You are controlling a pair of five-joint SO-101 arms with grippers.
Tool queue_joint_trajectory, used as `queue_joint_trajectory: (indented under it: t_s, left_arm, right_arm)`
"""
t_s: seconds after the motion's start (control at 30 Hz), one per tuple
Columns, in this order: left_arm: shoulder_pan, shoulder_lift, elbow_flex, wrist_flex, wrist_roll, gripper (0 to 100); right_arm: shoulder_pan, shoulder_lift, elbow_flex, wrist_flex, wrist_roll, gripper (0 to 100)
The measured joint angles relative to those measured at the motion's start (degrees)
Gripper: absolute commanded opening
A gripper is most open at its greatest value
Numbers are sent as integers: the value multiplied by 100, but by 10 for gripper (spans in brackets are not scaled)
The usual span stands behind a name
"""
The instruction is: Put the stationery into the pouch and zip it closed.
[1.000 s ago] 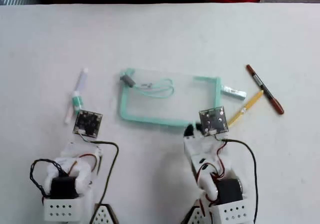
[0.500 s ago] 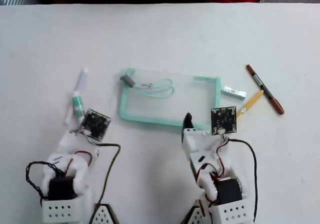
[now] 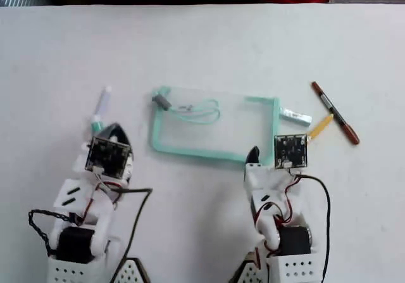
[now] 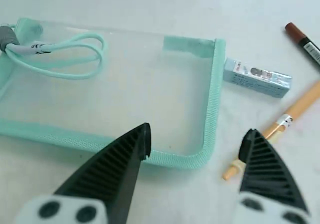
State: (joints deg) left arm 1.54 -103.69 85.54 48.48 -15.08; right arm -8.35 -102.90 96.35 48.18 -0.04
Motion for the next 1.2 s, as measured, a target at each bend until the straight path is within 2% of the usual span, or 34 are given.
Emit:
queue_joint_trajectory:
  t_s: [0.07, 0.17, 0.37, 0.53, 0.73, 0.87, 1.2]
  left_arm:
    - [413, 9, -193, 0, 141, 152]
    - [932, 193, -589, 0, 202, 157]
    - [1090, 2180, -1881, 0, 343, 157]
    - [923, 4440, -3226, 0, 1556, 180]
    - [800, 6875, -4738, 62, 3402, 338]
    - [651, 8202, -5398, 202, 4563, 325]
    - [492, 10857, -6910, 730, 5398, 287]
  right_arm:
    - [44, 0, 0, 0, 18, 283]
    - [26, 0, 0, 0, 18, 283]
    - [70, 0, 0, 0, 18, 283]
    - [70, 0, 0, 0, 18, 283]
    - [70, 0, 0, 0, 18, 283]
    - [70, 0, 0, 0, 18, 283]
    - [70, 0, 0, 0, 18, 283]
